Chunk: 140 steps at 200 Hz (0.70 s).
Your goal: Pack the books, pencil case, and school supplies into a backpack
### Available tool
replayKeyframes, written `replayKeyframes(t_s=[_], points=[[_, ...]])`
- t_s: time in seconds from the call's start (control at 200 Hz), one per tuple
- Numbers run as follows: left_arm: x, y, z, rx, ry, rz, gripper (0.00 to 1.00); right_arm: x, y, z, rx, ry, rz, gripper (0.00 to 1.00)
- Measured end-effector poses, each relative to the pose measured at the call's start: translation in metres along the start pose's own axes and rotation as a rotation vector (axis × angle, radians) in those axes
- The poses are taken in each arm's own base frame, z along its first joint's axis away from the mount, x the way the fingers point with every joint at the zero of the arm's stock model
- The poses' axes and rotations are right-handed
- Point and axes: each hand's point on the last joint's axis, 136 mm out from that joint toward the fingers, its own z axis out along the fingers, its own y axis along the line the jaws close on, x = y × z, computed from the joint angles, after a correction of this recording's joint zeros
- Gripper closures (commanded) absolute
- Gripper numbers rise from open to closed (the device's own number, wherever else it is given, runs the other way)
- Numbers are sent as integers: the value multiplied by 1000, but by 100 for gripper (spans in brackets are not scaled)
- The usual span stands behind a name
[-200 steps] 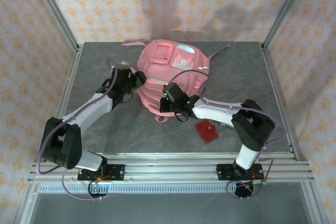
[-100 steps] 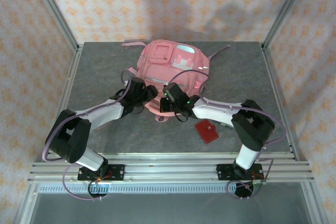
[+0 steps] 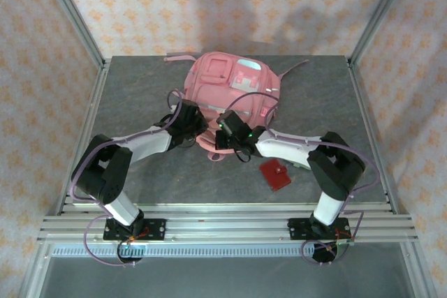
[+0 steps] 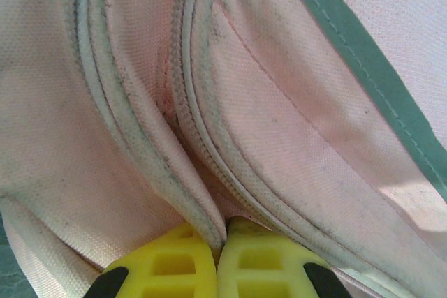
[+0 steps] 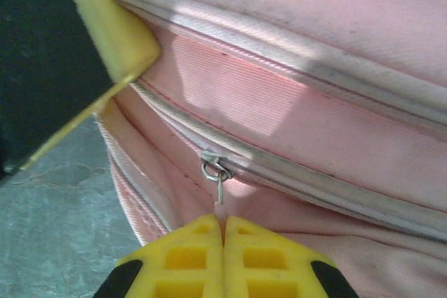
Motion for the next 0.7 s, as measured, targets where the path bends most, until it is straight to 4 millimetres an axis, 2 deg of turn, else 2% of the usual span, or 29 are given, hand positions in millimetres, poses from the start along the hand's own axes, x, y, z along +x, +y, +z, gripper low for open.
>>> replayKeyframes(t_s=[0.15,0.285,0.37,0.425,0.486,0.671,0.701], points=[[-7,-2,-6,22,2,3,100,-2,-31,-18,46,-16,22,100],[-16,-7,-14,56,1,5,100,-8,-74,-36,100,-53,75,100],[-26,-1,-15,43,-22,7,100,-9,-116,-47,196,-72,131,100],[-33,2,-16,35,-32,9,100,-6,-132,-50,230,-69,151,100],[-41,2,-17,25,-41,18,100,-3,-132,-53,221,-64,154,100],[-61,-10,-11,3,-47,70,100,2,-101,-53,123,-60,117,100],[-64,-11,-11,0,-48,75,100,4,-96,-52,113,-57,109,92]])
